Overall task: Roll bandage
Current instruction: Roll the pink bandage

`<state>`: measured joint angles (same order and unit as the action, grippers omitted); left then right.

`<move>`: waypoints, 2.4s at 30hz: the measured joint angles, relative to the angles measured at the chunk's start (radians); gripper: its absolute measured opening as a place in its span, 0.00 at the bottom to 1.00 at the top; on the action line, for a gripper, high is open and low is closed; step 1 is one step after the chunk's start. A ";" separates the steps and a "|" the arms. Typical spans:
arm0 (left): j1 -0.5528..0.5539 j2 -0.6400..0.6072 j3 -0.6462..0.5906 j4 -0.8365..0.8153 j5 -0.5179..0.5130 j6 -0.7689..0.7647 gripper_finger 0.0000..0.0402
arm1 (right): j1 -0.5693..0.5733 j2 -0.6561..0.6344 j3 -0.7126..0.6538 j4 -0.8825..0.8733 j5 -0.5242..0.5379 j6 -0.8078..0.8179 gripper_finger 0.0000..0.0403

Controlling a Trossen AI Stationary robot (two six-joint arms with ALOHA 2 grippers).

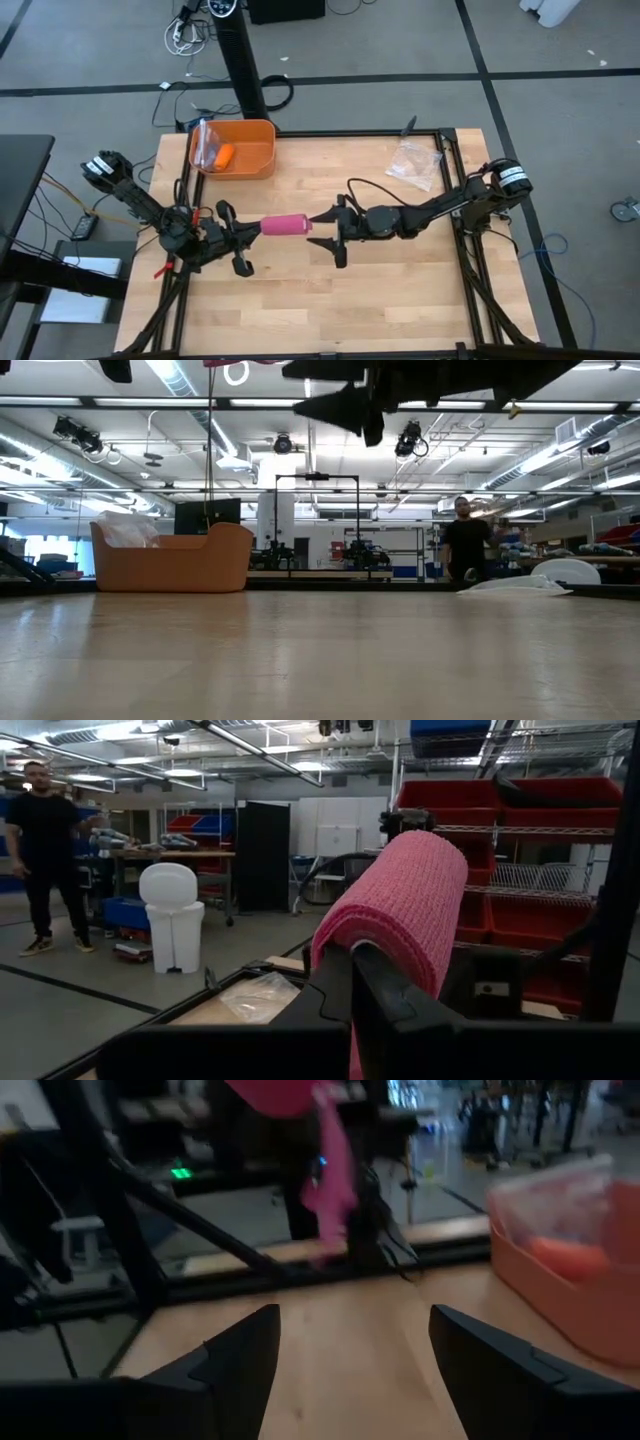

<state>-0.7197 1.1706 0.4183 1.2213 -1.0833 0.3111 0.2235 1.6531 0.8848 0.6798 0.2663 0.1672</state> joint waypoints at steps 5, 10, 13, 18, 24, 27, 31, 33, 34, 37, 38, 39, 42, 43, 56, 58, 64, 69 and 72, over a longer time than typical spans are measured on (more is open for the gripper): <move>0.000 0.000 0.000 0.000 0.000 0.000 0.00 | 0.000 0.000 0.000 -0.048 0.001 0.022 0.65; 0.000 0.000 -0.001 0.000 -0.023 0.000 0.00 | 0.024 0.000 0.000 -0.058 -0.001 0.017 0.66; 0.000 0.000 -0.001 -0.001 -0.016 -0.001 0.00 | 0.026 0.000 0.000 -0.057 -0.019 0.012 0.67; 0.000 0.000 -0.001 -0.011 0.002 -0.001 0.00 | 0.033 0.000 0.000 -0.055 -0.059 -0.009 0.69; 0.000 0.000 -0.001 -0.019 0.005 0.000 0.00 | 0.054 -0.010 -0.001 -0.114 -0.025 -0.036 0.72; 0.000 0.000 -0.001 -0.036 0.005 0.000 0.00 | 0.057 -0.013 -0.001 -0.118 -0.004 -0.014 0.73; 0.000 0.000 -0.001 -0.050 0.006 -0.001 0.00 | 0.070 -0.013 -0.001 -0.141 0.035 -0.010 0.75; 0.001 0.000 -0.001 -0.050 0.006 -0.001 0.00 | 0.079 -0.019 -0.001 -0.156 0.103 -0.011 0.75; 0.001 0.000 -0.001 -0.050 0.007 -0.001 0.00 | 0.082 -0.021 -0.001 -0.155 0.135 -0.011 0.75; 0.002 0.000 -0.001 -0.064 0.019 -0.001 0.00 | 0.080 -0.023 -0.001 -0.140 0.173 -0.012 0.75; 0.006 0.000 -0.001 -0.071 0.023 -0.001 0.00 | 0.077 -0.023 -0.001 -0.122 0.157 -0.011 0.75; 0.011 0.000 -0.001 -0.075 0.026 -0.001 0.00 | 0.075 -0.023 -0.001 -0.106 0.137 -0.011 0.74; 0.031 0.000 -0.002 -0.072 0.039 -0.007 0.00 | 0.071 -0.022 -0.002 -0.064 0.118 -0.020 0.74; 0.037 0.000 -0.002 -0.071 0.050 -0.009 0.00 | 0.071 -0.021 -0.002 -0.039 0.109 -0.024 0.74; 0.112 0.000 -0.002 -0.100 0.102 -0.061 0.00 | 0.018 -0.021 -0.001 0.099 0.016 0.013 0.73; 0.122 0.000 -0.002 -0.100 0.111 -0.061 0.00 | 0.008 -0.020 -0.001 0.101 0.016 0.047 0.71; 0.161 0.000 -0.002 -0.082 0.130 -0.057 0.00 | -0.014 -0.019 -0.001 0.110 0.019 0.078 0.53; 0.191 0.000 -0.002 -0.065 0.166 -0.058 0.00 | -0.020 -0.019 -0.001 0.110 0.026 0.076 0.30; 0.202 0.000 -0.002 -0.057 0.171 -0.054 0.00 | -0.019 -0.019 -0.001 0.109 0.027 0.074 0.14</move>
<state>-0.5173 1.1702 0.4168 1.1642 -0.9123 0.2568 0.2047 1.6341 0.8841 0.7892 0.2934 0.2416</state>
